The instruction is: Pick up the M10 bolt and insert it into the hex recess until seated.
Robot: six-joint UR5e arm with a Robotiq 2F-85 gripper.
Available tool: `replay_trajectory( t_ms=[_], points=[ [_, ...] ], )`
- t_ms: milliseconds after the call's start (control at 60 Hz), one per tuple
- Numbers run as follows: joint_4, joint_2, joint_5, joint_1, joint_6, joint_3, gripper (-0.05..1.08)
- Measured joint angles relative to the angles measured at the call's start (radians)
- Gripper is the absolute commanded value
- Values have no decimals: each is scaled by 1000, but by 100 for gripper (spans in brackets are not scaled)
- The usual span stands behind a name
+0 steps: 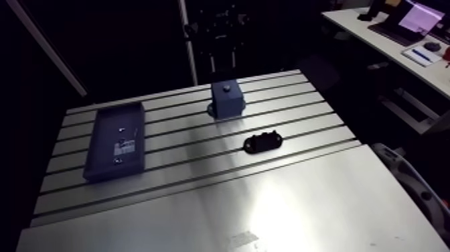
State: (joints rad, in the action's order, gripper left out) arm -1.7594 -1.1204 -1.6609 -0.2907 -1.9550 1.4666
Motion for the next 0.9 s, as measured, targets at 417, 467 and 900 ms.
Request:
replay_trajectory(
  t_ms=[417,467,900],
  points=[
    [-49,9,7,-17,74,41,101],
    [-51,9,8,-18,76,47,102],
    [-95,3,10,-20,79,88,108]
  ],
)
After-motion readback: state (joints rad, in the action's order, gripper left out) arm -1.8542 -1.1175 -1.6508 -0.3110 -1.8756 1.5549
